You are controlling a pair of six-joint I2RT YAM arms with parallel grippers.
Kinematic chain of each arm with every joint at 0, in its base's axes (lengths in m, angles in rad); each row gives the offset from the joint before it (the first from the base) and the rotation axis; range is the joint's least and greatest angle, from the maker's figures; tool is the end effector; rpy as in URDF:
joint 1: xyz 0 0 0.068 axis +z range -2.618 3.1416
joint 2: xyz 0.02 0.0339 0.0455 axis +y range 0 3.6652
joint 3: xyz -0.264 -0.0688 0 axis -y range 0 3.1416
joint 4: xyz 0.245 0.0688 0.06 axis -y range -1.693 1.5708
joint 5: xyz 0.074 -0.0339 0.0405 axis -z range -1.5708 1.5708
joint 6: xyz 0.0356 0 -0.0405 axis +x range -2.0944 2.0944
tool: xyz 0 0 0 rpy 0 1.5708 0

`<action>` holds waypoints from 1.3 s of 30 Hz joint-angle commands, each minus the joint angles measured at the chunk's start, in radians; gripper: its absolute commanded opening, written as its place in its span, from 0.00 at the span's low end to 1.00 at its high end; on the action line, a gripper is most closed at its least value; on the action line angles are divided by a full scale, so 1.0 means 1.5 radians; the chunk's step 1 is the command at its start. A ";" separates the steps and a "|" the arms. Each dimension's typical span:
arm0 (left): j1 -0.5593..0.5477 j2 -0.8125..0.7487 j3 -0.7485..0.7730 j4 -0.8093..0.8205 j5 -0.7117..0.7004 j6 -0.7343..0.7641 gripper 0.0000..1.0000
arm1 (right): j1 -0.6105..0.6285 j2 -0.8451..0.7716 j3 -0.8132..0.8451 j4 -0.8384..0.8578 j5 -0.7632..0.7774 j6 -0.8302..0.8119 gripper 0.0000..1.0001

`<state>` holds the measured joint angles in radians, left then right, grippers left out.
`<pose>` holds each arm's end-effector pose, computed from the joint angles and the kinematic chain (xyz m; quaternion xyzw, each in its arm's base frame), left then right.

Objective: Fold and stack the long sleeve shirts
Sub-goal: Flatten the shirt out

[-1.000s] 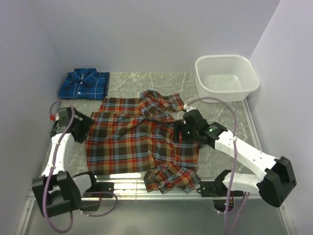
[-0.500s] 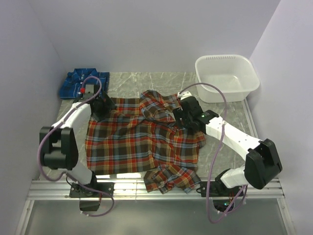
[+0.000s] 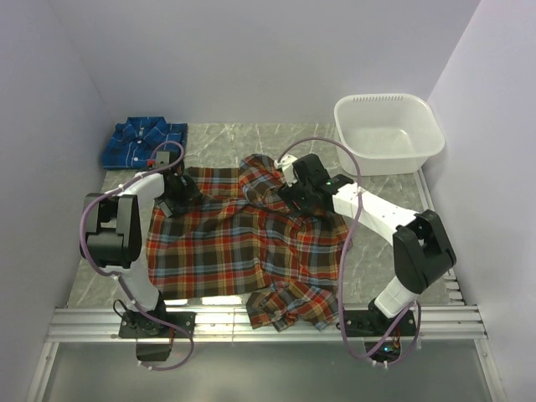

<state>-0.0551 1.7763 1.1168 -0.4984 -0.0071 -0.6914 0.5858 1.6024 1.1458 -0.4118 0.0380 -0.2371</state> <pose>0.3477 -0.0189 0.1689 -0.3069 0.9294 -0.0715 0.1921 0.2886 0.1899 0.2396 -0.3695 0.8631 0.0421 0.3418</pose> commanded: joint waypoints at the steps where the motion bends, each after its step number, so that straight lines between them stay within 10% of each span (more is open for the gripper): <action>1: -0.001 0.029 -0.008 -0.011 -0.018 0.014 0.88 | 0.000 0.028 0.047 -0.016 -0.071 -0.034 0.73; 21: -0.001 0.018 -0.012 -0.029 -0.067 0.036 0.87 | 0.056 0.057 0.042 -0.033 -0.032 -0.057 0.72; 25: -0.001 0.022 -0.011 -0.033 -0.073 0.037 0.87 | 0.054 0.065 0.026 0.021 0.028 -0.050 0.49; 27: -0.001 0.018 -0.015 -0.035 -0.078 0.040 0.87 | 0.044 0.056 0.024 0.037 0.063 -0.039 0.14; 29: -0.001 0.013 -0.017 -0.038 -0.084 0.041 0.87 | 0.028 0.036 0.028 0.049 0.093 -0.027 0.00; 39: 0.004 -0.004 -0.037 -0.046 -0.087 0.042 0.87 | -0.107 -0.004 0.083 0.052 0.340 0.073 0.00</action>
<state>-0.0612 1.7733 1.1091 -0.5079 -0.1032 -0.6487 0.4496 1.6382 1.2163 -0.3565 0.3885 -0.1928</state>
